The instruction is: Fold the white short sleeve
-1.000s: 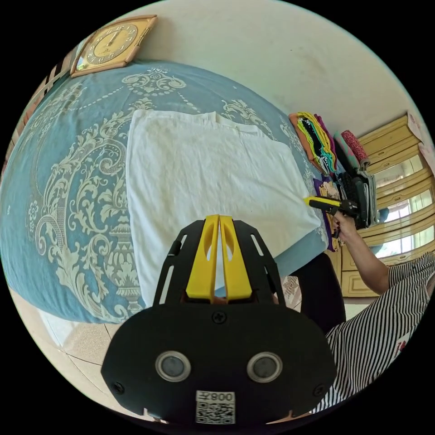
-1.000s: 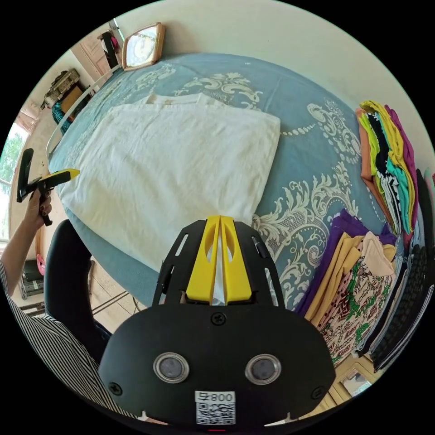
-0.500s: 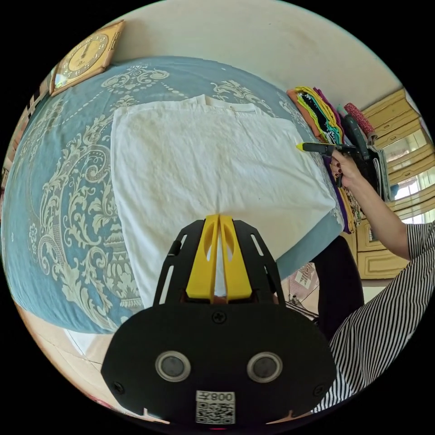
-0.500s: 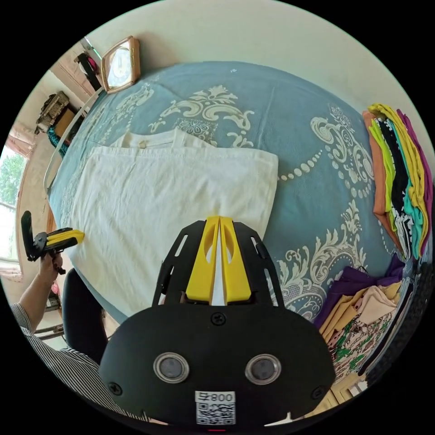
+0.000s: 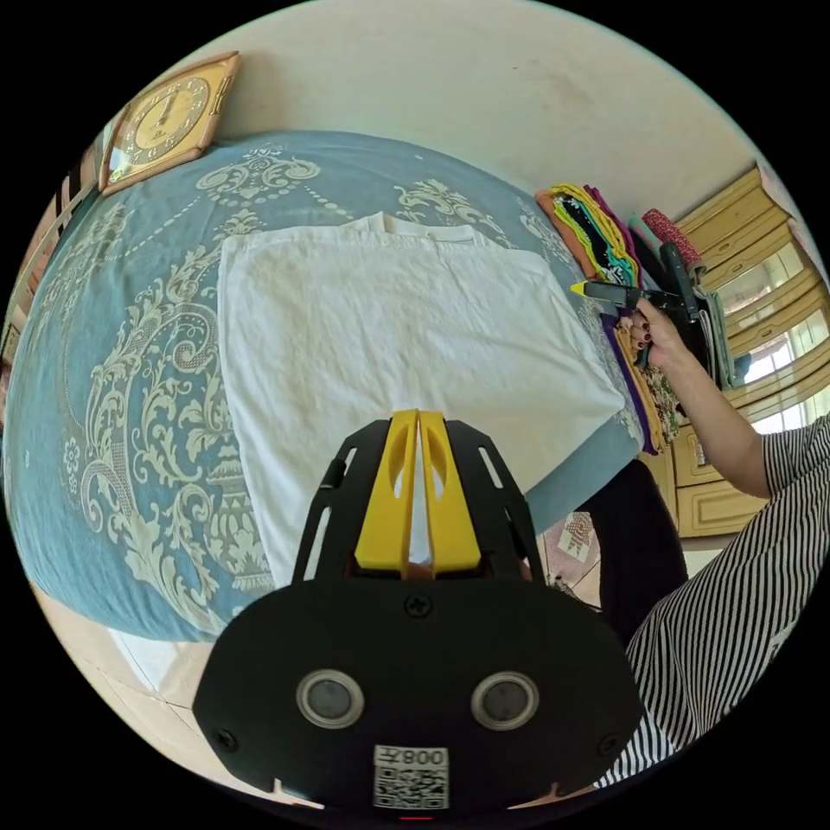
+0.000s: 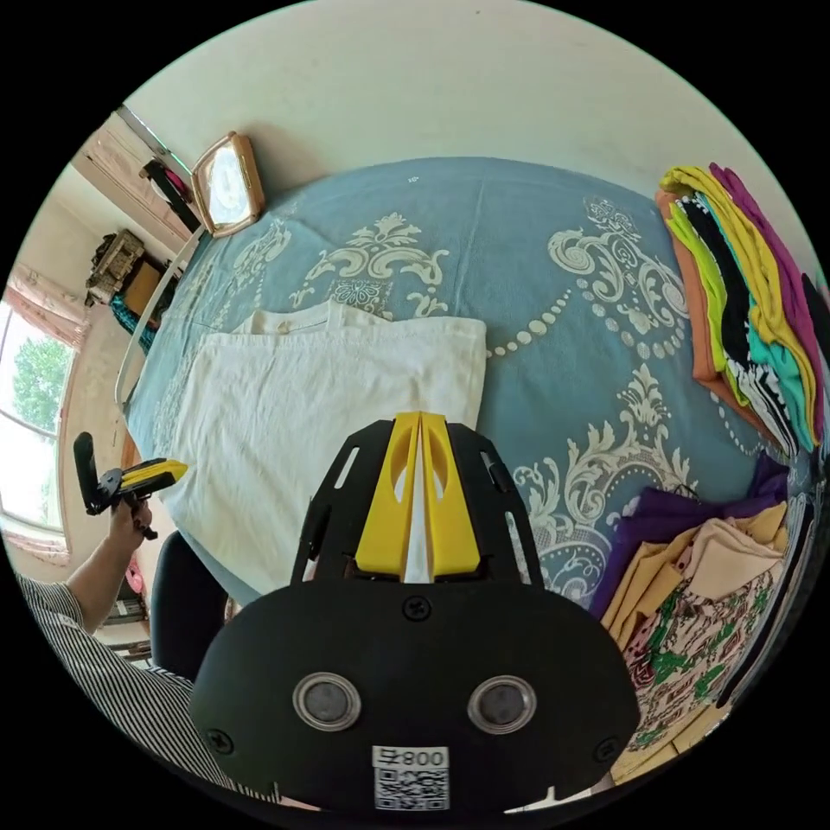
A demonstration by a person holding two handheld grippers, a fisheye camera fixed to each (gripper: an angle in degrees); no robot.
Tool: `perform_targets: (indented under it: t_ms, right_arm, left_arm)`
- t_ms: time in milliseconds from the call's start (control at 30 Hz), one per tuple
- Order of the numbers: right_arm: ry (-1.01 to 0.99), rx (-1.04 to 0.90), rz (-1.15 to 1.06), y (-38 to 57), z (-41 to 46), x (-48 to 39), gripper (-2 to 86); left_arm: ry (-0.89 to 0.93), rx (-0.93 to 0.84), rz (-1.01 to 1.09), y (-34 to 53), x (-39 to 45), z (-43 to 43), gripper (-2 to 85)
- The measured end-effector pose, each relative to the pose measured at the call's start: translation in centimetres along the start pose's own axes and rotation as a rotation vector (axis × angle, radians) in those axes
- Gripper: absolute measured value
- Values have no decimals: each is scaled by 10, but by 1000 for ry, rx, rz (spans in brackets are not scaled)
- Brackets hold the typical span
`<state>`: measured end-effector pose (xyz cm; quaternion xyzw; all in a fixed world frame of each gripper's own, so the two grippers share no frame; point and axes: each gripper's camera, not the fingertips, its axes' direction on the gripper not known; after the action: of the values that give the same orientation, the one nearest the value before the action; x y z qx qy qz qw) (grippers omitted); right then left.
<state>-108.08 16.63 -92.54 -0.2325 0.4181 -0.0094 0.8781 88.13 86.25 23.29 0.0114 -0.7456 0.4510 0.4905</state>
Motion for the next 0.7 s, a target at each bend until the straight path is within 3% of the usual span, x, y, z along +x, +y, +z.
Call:
perform_targets:
  t_ms: [300, 500, 700]
  right_arm:
    - [-329, -86, 226, 167, 36, 88, 44]
    - [-434, -102, 292, 202, 92, 116, 67]
    - [-535, -90, 289, 202, 143, 132, 26]
  left_arm:
    - [265, -103, 203, -26, 119, 13, 74]
    - [259, -181, 389, -51, 214, 25, 94]
    - [202, -175, 535, -80, 294, 28, 101]
